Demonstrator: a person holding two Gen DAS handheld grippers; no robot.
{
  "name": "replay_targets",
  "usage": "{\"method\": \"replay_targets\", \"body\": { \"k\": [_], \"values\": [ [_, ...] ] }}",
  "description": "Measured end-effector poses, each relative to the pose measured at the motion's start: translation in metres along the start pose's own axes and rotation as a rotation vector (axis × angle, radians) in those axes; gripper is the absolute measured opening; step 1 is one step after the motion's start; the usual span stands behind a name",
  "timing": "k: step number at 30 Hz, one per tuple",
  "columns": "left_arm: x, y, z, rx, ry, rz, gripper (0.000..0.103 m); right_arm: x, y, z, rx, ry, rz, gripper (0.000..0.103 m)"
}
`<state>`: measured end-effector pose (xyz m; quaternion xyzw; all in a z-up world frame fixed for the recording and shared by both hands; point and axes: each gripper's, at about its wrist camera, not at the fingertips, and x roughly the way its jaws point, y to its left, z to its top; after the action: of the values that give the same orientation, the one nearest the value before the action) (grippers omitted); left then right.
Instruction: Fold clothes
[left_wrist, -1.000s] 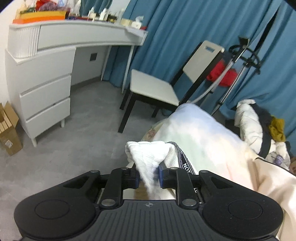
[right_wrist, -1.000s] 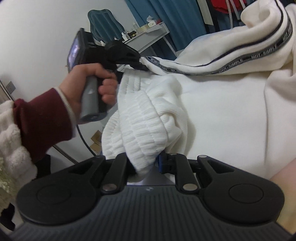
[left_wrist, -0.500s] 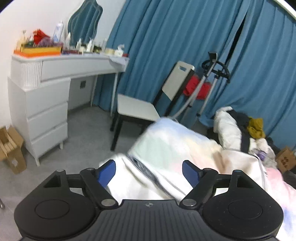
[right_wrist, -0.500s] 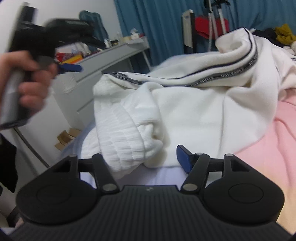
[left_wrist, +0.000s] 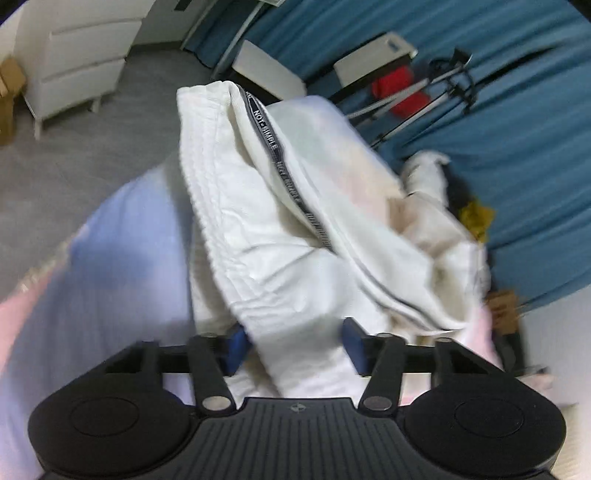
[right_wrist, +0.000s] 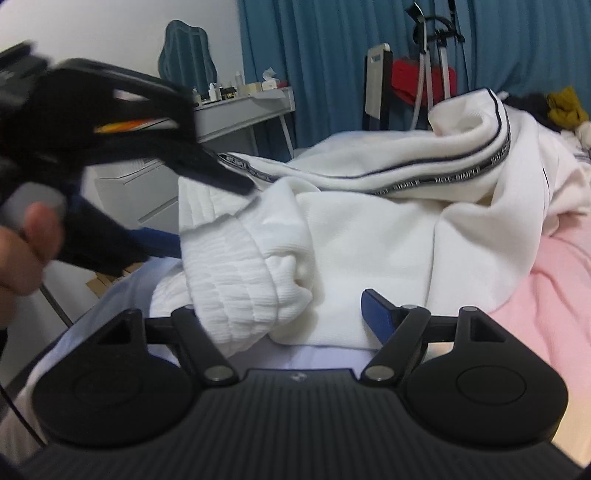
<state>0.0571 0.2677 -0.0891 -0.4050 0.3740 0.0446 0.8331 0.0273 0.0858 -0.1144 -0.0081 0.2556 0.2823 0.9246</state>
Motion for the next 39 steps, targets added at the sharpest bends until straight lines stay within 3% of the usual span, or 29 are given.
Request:
{"method": "replay_targets", "body": {
  "k": [2, 6, 10, 12, 15, 19, 25, 28, 33, 36, 39],
  "values": [
    [0.006, -0.005, 0.005, 0.040, 0.018, 0.004, 0.017, -0.001, 0.004, -0.002, -0.034, -0.038, -0.025, 0.075],
    [0.007, -0.036, 0.019, 0.244, 0.037, 0.037, 0.015, -0.009, 0.023, -0.005, -0.141, -0.185, -0.123, 0.076],
    [0.000, -0.043, 0.042, 0.335, 0.068, 0.024, 0.014, -0.008, 0.056, -0.002, -0.284, -0.301, -0.199, 0.076],
    [-0.004, -0.043, 0.056, 0.356, 0.087, 0.011, 0.013, -0.006, 0.066, 0.003, -0.302, -0.330, -0.183, 0.076],
    [-0.006, -0.043, 0.075, 0.369, 0.131, 0.002, 0.013, -0.009, 0.081, 0.008, -0.364, -0.373, -0.048, 0.077],
    [-0.004, -0.037, 0.084, 0.363, 0.128, 0.020, 0.013, -0.017, 0.094, 0.002, -0.493, -0.399, 0.022, 0.078],
    [-0.004, -0.013, 0.054, 0.363, 0.032, 0.010, 0.017, -0.066, 0.024, 0.018, -0.364, -0.317, 0.043, 0.078],
    [-0.014, -0.008, 0.034, 0.375, -0.038, 0.009, 0.025, -0.092, -0.017, 0.028, -0.293, -0.274, 0.039, 0.078],
    [-0.044, -0.014, 0.003, 0.397, -0.145, 0.041, 0.065, -0.138, -0.108, 0.045, -0.138, -0.209, -0.047, 0.077],
    [-0.065, -0.026, -0.013, 0.447, -0.233, 0.062, 0.078, -0.159, -0.160, 0.052, -0.019, -0.189, -0.112, 0.077],
    [-0.072, -0.053, -0.026, 0.524, -0.272, 0.036, 0.079, -0.173, -0.202, 0.054, 0.076, -0.186, -0.199, 0.077]
  ]
}}
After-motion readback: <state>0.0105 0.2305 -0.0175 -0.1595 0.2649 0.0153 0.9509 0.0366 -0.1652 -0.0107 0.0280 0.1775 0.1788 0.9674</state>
